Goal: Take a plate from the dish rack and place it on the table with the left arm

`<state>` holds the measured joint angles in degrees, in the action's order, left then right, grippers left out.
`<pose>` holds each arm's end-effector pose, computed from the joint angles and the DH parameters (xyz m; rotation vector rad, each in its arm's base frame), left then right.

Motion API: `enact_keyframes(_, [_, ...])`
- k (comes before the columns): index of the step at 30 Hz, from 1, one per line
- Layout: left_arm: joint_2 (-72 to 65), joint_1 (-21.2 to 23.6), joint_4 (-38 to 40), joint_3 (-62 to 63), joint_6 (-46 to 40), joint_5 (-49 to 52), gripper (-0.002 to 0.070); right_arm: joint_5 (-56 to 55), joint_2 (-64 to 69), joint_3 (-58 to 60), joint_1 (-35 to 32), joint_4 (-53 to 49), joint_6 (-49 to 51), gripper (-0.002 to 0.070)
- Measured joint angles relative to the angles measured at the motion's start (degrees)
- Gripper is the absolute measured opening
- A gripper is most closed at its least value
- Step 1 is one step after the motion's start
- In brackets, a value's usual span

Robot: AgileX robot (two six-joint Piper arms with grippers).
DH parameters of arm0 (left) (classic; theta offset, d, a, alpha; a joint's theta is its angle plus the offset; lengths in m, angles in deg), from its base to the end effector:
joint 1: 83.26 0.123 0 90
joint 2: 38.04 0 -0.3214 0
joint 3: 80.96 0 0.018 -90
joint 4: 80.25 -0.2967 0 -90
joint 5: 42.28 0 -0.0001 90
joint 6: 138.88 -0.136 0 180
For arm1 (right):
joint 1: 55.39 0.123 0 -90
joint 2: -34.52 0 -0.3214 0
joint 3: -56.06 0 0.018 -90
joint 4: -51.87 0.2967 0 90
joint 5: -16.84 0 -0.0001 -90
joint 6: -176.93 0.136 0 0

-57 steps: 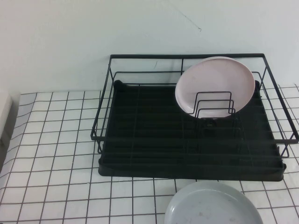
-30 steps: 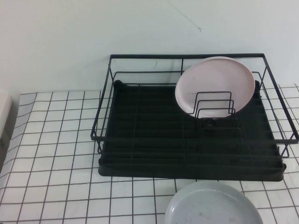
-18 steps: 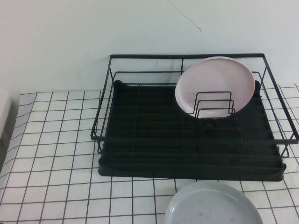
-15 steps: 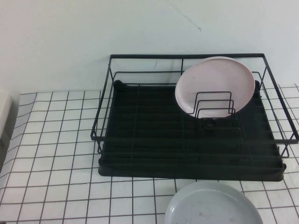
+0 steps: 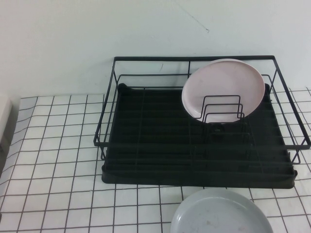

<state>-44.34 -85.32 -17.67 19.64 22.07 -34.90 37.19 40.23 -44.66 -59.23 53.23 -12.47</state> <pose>0.1095 -0.0195 0.2005 -0.4761 1.5274 -0.7102 0.1052 -0.0059 0.1628 -0.0746 1.8392 -0.1388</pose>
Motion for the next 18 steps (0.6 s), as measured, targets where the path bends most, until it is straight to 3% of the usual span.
enact_keyframes(8, [-5.8,-0.4,0.3,5.8,-6.1,8.9,-0.0003,0.0,0.0,0.0,0.0,0.0,0.0,-0.0001])
enact_keyframes(18, [-37.3,-0.5,-4.0,32.9,-23.0,29.5,-0.0003,0.0,0.0,0.0,0.0,0.0,0.0,-0.0001])
